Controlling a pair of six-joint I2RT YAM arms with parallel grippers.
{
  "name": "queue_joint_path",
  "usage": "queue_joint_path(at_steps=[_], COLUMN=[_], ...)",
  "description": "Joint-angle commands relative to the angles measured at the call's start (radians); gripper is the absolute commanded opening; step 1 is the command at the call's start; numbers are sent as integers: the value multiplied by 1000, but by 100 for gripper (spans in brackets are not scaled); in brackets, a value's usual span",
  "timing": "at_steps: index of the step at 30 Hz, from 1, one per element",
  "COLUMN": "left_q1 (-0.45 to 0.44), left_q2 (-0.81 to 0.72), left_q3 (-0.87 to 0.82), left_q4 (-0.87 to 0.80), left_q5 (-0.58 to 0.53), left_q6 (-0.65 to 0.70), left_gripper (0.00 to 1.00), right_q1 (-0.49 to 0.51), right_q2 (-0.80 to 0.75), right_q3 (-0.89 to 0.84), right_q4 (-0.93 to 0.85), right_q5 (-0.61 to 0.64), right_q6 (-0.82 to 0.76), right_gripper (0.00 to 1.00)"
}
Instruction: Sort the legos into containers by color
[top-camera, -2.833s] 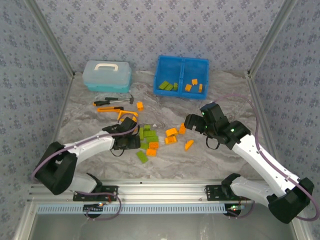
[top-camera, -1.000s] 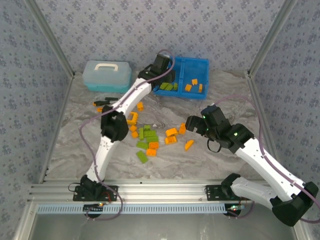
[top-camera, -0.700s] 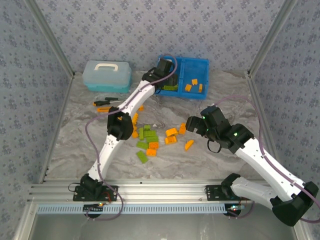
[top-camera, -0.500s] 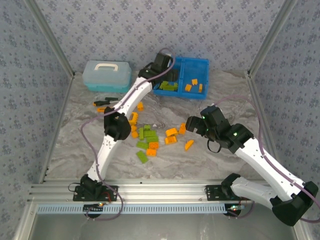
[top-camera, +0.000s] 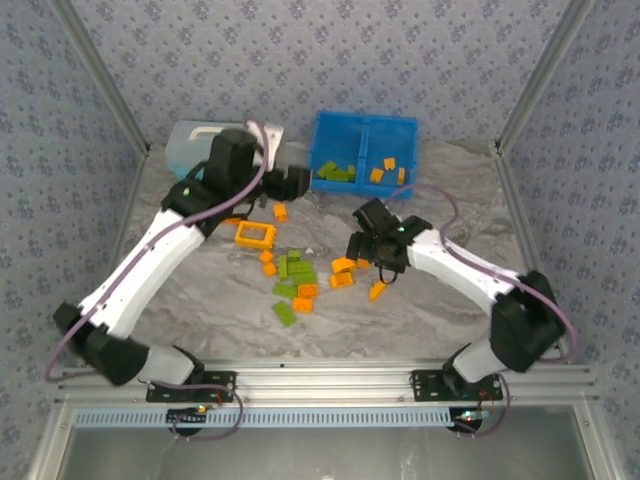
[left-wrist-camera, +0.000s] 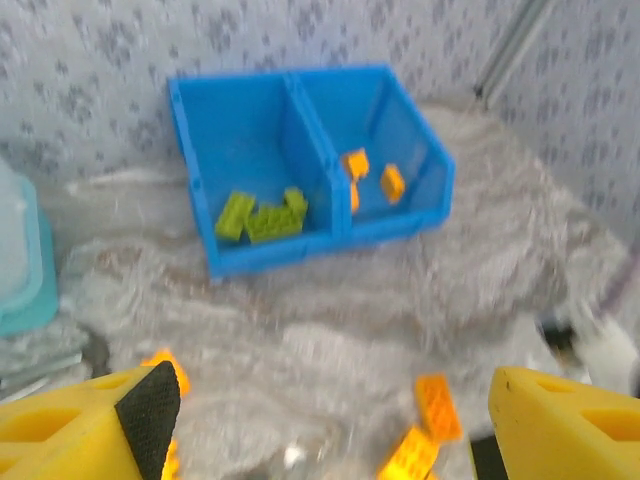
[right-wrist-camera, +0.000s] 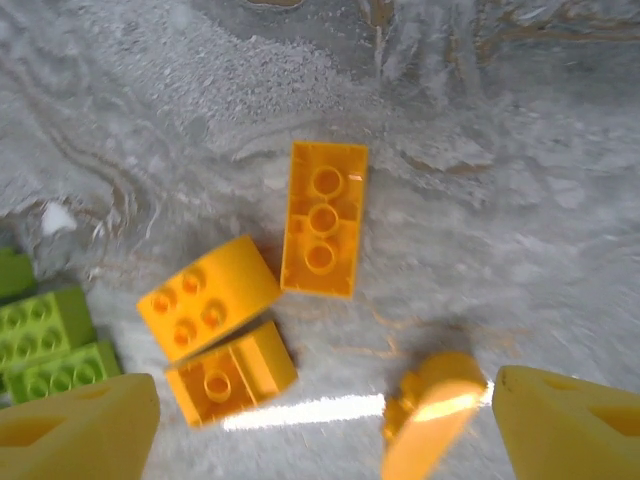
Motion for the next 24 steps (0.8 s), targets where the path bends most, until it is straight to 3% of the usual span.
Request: queue_joint_path(at_steps=[1,6,13,20,24], left_q1=[-5,-7,-5,-4,-5], left_q2=[-101,-278,-382,-389,-389], left_q3=[-190,-395,-543,-555,-540], left_q4=[19,18,32,68,70], left_q5=[54,92,47,33,44], left_q6=[57,11,-25,-37,-39], left_gripper=[83,86,96,98,99], right_q1=[-18,-28,-24,-25,-32], right_q2=[111,286,367,335,207], right_q3=[65,155,151,87,91], right_q4=[26,57,54,58,20], right_q5=[13,-5,31,46,98], right_q6=[59,109,134,126,90], right_gripper=[87,79,57,30,28])
